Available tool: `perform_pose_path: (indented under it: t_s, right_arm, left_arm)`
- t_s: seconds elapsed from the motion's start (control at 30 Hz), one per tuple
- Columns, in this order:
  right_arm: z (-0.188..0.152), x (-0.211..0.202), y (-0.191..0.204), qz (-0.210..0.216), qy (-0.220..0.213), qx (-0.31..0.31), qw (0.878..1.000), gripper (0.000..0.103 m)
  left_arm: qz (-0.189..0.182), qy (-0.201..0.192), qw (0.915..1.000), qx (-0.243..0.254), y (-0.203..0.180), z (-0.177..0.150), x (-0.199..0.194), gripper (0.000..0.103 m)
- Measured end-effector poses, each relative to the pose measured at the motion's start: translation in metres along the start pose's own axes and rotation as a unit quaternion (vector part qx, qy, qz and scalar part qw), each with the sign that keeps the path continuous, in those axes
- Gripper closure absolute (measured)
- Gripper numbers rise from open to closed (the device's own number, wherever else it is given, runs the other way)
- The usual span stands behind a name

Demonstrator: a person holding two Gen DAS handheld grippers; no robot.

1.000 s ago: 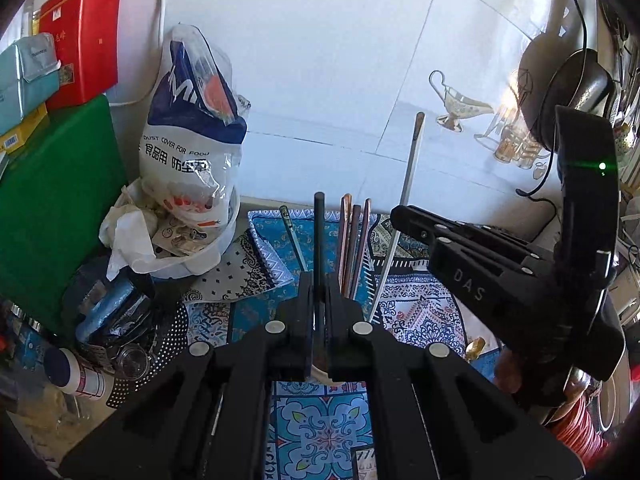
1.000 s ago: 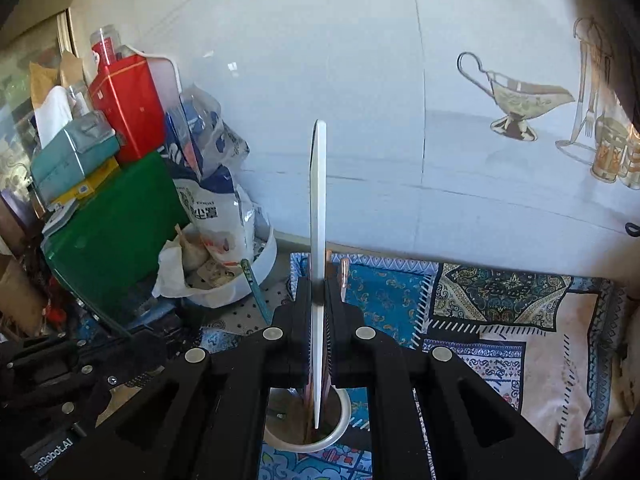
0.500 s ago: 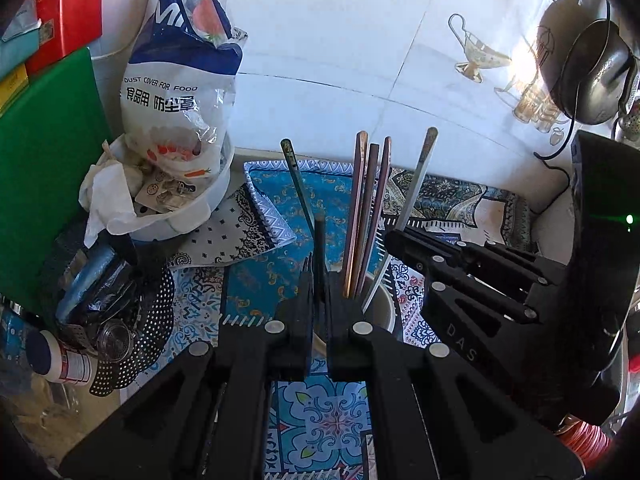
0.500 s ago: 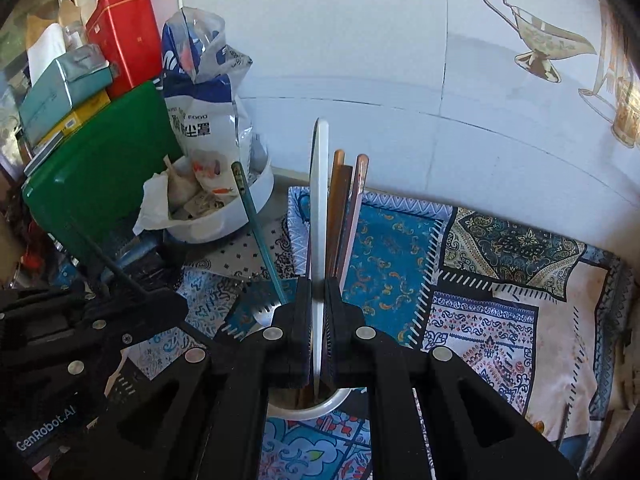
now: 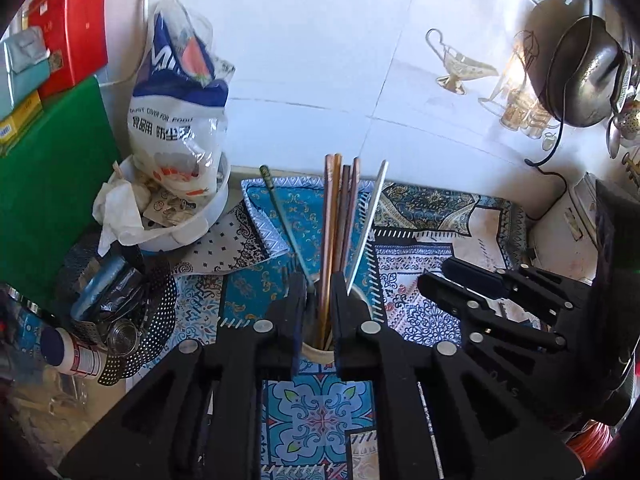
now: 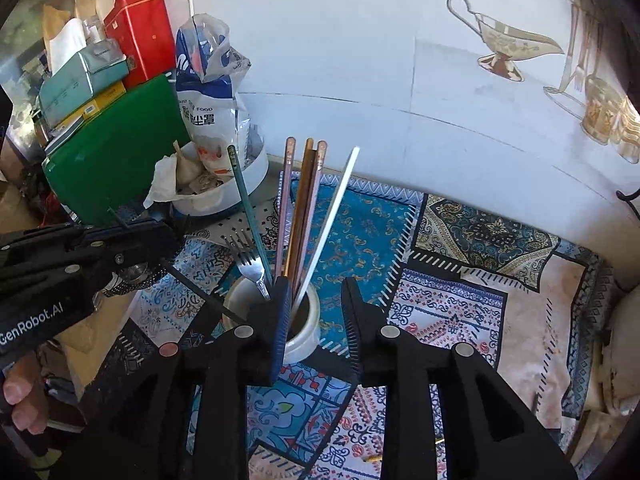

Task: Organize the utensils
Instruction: 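Move both open tools back over the gold spoon and grey chopstick, then grasp the gold spoon with the left tool while the right tool grasps the grey metal chopstick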

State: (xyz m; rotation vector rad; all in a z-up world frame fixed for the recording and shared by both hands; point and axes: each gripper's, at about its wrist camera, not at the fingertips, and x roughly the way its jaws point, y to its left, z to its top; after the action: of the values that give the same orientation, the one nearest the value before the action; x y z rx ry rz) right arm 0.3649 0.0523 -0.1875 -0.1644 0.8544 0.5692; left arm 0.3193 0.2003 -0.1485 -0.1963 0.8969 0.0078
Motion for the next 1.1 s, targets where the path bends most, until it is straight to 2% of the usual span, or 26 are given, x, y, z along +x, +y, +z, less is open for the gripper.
perform_pose_path:
  t_s: [0.17,0.3,0.37,0.47,0.63,0.77,1.1]
  right_arm:
    - [-0.008,-0.027,-0.027,-0.014,-0.013,0.008,1.000,0.073]
    - [-0.018,-0.052,-0.060,-0.034,-0.022,0.024,0.999,0.070]
    - [-0.023,-0.062,-0.077,-0.045,-0.025,0.036,0.998,0.068]
    - [-0.035,-0.076,-0.108,-0.066,-0.028,0.057,0.996,0.065]
    - [-0.062,-0.085,-0.157,-0.101,-0.007,0.092,0.991,0.065]
    - [-0.089,-0.082,-0.190,-0.119,0.023,0.118,0.986,0.065]
    - [-0.155,-0.058,-0.248,-0.120,0.114,0.175,0.970,0.065]
  left_arm:
    - [-0.008,-0.012,0.9999,0.008,-0.028,0.005,-0.008,0.078]
    - [-0.020,-0.014,0.9994,0.025,-0.061,0.008,-0.006,0.073]
    - [-0.027,-0.011,0.9990,0.034,-0.077,0.009,-0.001,0.065]
    - [-0.041,0.003,0.9980,0.048,-0.104,0.006,0.011,0.064]
    - [-0.058,0.042,0.9945,0.076,-0.149,-0.008,0.042,0.062]
    - [-0.060,0.085,0.9884,0.110,-0.183,-0.026,0.076,0.061]
    - [-0.064,0.204,0.9622,0.168,-0.245,-0.085,0.168,0.060]
